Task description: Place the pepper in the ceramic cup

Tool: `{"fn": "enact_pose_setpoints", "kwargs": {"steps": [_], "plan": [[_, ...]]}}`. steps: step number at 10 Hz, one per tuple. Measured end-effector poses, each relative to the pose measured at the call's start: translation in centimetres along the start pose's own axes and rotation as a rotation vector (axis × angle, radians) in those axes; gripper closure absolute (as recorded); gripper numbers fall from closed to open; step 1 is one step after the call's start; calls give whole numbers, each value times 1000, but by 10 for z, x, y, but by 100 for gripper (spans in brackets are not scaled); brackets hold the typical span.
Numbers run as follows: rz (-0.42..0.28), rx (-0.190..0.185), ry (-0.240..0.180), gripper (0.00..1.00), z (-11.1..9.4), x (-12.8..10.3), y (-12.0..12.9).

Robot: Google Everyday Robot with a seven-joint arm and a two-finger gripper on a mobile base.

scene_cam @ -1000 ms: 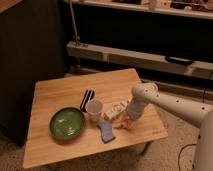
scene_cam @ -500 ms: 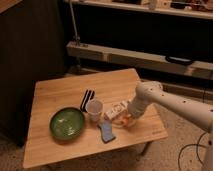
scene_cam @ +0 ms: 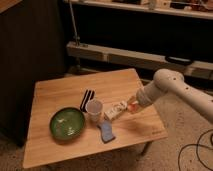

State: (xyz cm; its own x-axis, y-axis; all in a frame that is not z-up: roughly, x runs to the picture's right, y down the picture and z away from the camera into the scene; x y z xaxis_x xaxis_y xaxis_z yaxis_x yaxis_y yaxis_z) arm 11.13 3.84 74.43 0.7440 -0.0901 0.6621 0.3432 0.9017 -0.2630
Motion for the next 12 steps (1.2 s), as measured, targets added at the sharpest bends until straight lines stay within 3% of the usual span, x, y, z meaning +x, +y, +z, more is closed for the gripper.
{"fn": "enact_pose_setpoints", "kwargs": {"steps": [3, 5, 7, 9, 10, 12], "plan": [[-121, 59, -154, 86, 16, -54, -69], [-192, 66, -241, 86, 29, -89, -100], [-290, 51, -359, 86, 46, -145, -127], [-359, 4, -450, 86, 59, -200, -119], [-363, -20, -487, 86, 63, -214, -111], [-334, -64, -522, 86, 63, -223, -91]]}}
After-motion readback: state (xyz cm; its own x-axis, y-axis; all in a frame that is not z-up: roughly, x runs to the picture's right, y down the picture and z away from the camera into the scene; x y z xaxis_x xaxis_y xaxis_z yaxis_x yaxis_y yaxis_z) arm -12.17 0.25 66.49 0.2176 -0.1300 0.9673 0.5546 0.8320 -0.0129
